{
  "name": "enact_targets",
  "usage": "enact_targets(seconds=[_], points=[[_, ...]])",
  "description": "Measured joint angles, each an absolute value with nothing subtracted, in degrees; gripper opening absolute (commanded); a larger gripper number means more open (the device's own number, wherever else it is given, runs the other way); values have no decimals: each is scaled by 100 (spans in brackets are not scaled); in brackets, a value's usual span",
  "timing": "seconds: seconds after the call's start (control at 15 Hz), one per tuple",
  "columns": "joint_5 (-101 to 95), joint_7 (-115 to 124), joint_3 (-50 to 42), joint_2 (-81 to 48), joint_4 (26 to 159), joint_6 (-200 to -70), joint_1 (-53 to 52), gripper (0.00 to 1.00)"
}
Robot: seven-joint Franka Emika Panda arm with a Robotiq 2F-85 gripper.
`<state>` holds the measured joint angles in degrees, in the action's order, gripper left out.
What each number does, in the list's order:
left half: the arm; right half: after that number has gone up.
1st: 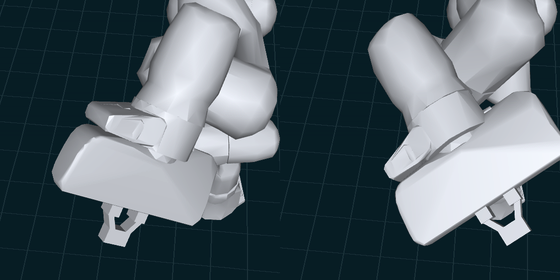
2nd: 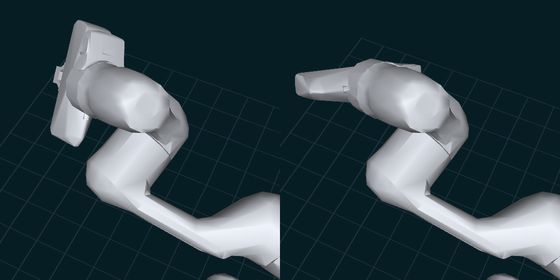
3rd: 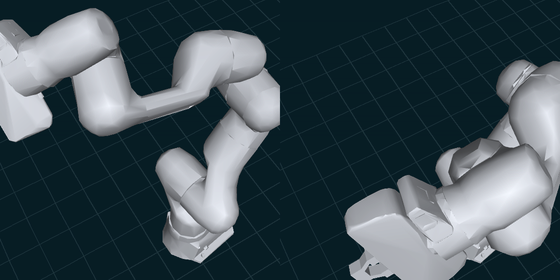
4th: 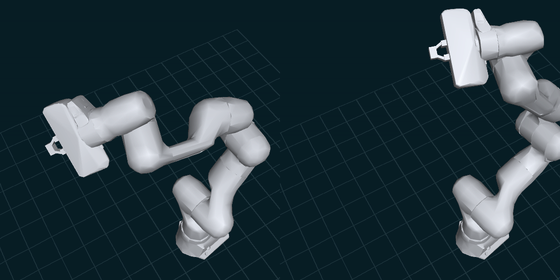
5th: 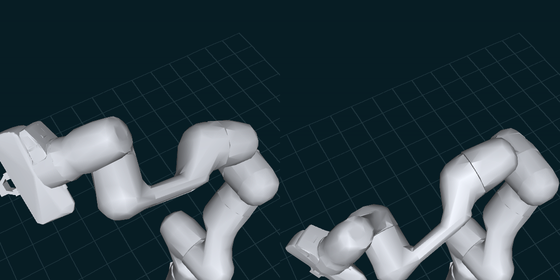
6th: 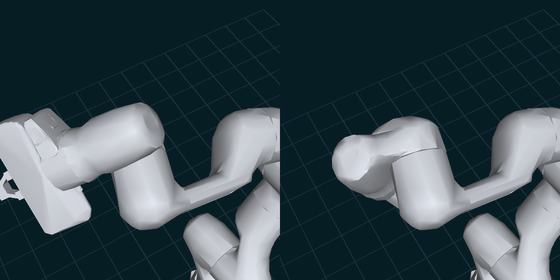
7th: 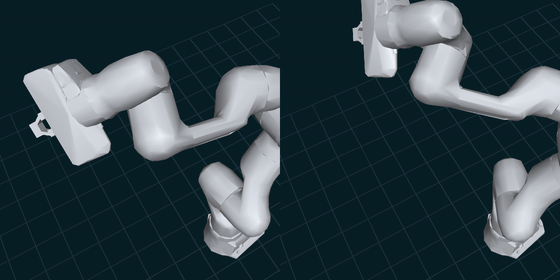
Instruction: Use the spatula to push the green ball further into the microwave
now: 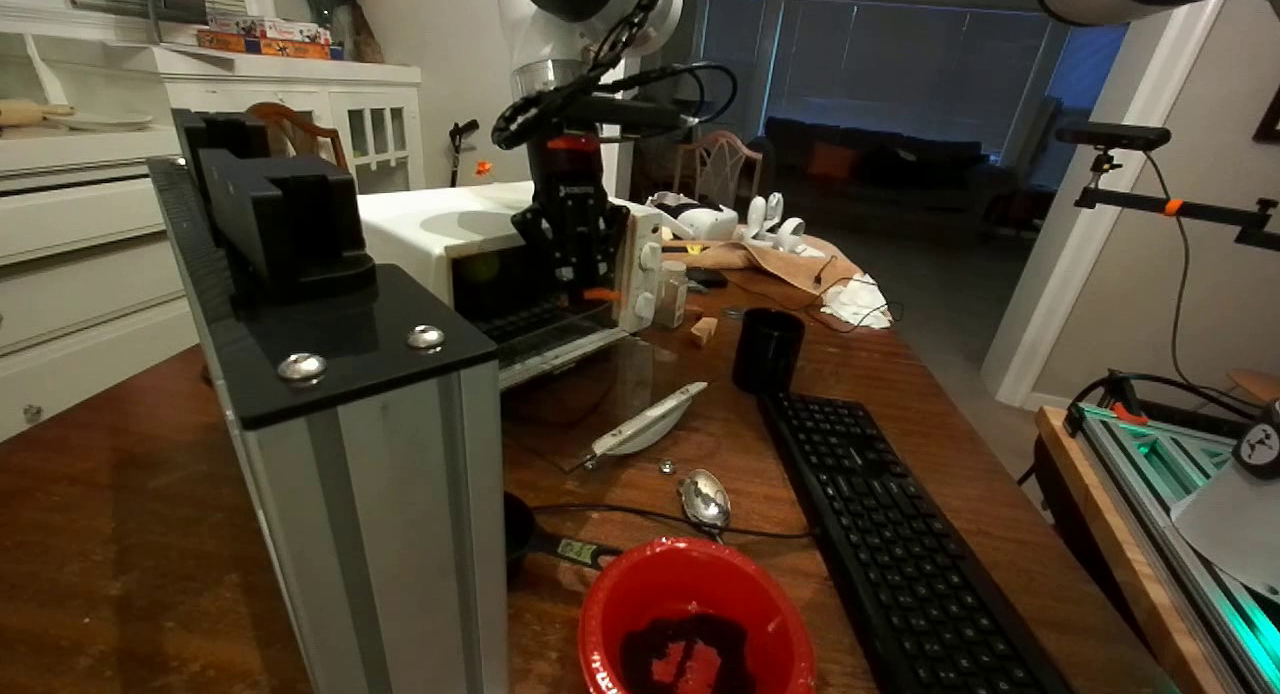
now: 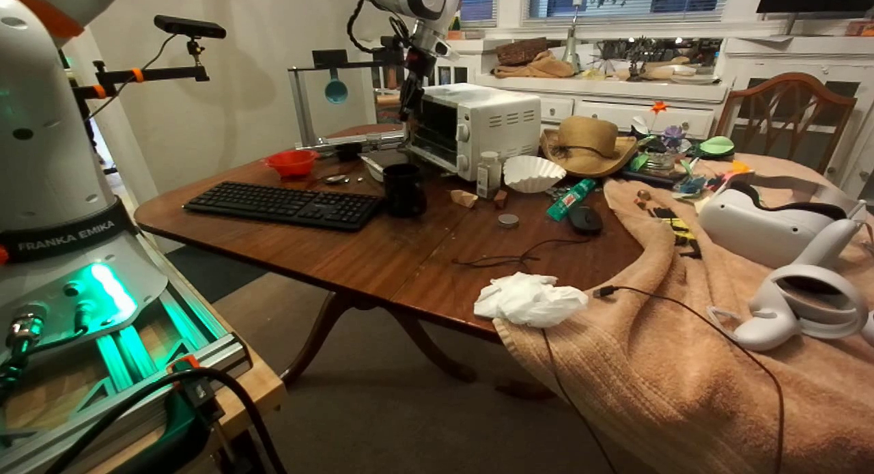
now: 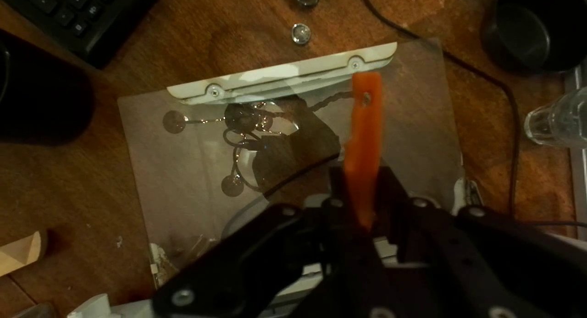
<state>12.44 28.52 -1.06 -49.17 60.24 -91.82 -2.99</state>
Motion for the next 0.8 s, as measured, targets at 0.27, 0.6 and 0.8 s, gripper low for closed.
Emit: enact_targets(seconds=[0.27, 0.6, 0.8], points=[[1244, 2794, -104, -5127, 5711, -9156, -245, 5], [1235, 2669, -73, -5324, 5480, -9146, -240, 5], [1227, 2604, -71, -5380, 5378, -9146, -239, 5]])
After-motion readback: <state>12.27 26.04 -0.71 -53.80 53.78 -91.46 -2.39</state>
